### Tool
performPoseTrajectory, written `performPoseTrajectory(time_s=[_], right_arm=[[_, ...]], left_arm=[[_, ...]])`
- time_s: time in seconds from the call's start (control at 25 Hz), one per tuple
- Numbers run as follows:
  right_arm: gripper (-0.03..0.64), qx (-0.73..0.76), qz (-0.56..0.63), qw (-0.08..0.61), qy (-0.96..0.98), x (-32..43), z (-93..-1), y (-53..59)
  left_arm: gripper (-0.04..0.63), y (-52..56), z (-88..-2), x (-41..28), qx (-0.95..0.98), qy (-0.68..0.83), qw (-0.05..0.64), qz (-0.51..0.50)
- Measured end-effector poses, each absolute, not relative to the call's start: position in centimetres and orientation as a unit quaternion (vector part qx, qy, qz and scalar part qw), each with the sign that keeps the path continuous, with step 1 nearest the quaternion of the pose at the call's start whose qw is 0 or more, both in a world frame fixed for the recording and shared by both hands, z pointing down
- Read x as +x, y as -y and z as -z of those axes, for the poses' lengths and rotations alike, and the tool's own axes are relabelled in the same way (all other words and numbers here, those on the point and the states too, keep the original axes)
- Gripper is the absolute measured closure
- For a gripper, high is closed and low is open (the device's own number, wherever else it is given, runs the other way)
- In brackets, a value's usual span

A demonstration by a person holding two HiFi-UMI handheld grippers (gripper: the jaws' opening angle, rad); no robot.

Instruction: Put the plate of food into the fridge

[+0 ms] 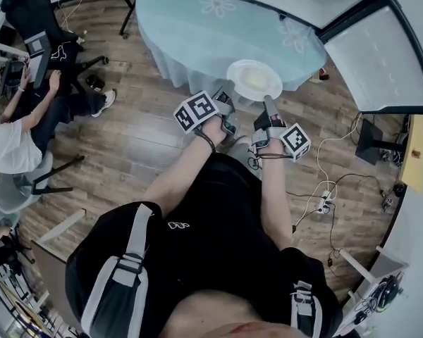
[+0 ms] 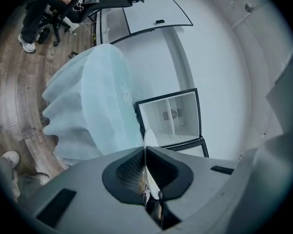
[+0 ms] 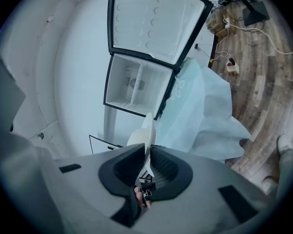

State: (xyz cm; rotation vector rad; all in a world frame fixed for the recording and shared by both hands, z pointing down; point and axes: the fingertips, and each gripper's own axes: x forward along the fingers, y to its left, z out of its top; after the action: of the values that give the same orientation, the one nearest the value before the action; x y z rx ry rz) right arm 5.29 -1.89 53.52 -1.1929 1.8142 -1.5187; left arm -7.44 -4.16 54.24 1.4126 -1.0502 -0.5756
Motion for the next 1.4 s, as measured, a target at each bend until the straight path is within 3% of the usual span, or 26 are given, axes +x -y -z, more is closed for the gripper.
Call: performPoseTrajectory(time_s=[0.4, 0.92, 1.4], right_arm=[[0.579, -0.398, 0.563, 0.229, -0.687, 6.1, -53.3, 7.8], [0.578, -0.373, 0.559, 0.222, -0.707, 14.4, -51.4, 12.3], [0.578, -0.41, 0.543, 0.259, -0.685, 21.9, -51.2, 13.6]], left_arm=[[0.572, 8.3, -53.9, -7.0, 0.593, 0.49, 0.583, 0.262], [0.572, 11.8, -52.0, 1.2, 0.587, 0.503, 0.565, 0.289], [0.571, 14.5, -51.4, 8.7, 0.625, 0.47, 0.574, 0.243]])
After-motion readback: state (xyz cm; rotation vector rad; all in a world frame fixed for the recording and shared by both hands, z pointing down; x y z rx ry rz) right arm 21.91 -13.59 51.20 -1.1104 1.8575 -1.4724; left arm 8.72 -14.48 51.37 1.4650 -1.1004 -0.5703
